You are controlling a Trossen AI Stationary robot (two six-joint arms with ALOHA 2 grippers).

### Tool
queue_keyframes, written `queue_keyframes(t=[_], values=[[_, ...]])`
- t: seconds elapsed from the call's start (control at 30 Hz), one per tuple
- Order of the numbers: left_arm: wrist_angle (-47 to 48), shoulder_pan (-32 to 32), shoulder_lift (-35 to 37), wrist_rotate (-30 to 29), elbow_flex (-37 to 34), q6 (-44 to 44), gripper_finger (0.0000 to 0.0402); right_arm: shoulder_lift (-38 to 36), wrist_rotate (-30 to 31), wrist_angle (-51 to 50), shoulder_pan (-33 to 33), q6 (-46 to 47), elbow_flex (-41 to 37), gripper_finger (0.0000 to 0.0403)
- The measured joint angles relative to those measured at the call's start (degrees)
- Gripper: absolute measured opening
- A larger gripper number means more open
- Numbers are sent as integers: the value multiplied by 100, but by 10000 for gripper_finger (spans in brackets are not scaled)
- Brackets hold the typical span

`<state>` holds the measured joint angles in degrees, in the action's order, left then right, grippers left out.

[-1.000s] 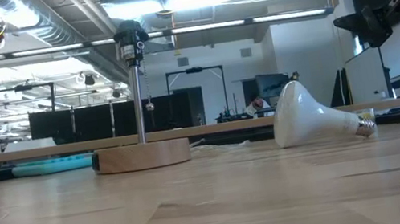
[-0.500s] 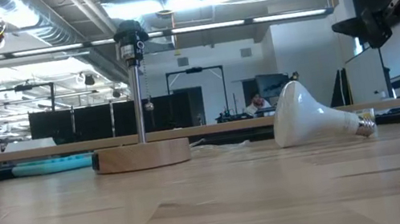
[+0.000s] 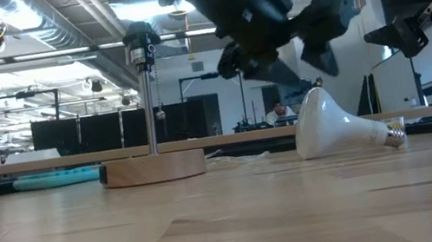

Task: Screw lightbulb
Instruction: Insert the light bulb into the lamp

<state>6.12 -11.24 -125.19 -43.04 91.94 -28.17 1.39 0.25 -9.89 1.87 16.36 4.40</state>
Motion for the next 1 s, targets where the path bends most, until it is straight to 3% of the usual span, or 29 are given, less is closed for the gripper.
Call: queue_keyframes(t=[0.2, 0.3, 0.4, 0.57, 0.73, 0.87, 1.0], values=[[146, 193, -5, 652, -240, -874, 265, 0, 60, 9, 0, -7, -4, 370], [155, 278, -7, 828, -338, -862, 265, 0, 61, 7, 0, -9, -7, 370], [201, 341, -7, 1062, -341, -187, 259, 0, 65, 5, -1, -9, -11, 370], [268, 388, -7, 1560, -341, 1712, 228, 0, 68, 2, 0, -11, -13, 370], [1134, 380, 4, 1431, -341, 3059, 201, 0, 65, 0, 0, -11, -16, 370], [1676, 352, 2, 1281, -289, 3333, 190, 0, 65, -2, 0, -13, -17, 370], [1761, 266, 115, 1389, -106, 2498, 189, 0, 63, -2, 0, -13, -22, 370]])
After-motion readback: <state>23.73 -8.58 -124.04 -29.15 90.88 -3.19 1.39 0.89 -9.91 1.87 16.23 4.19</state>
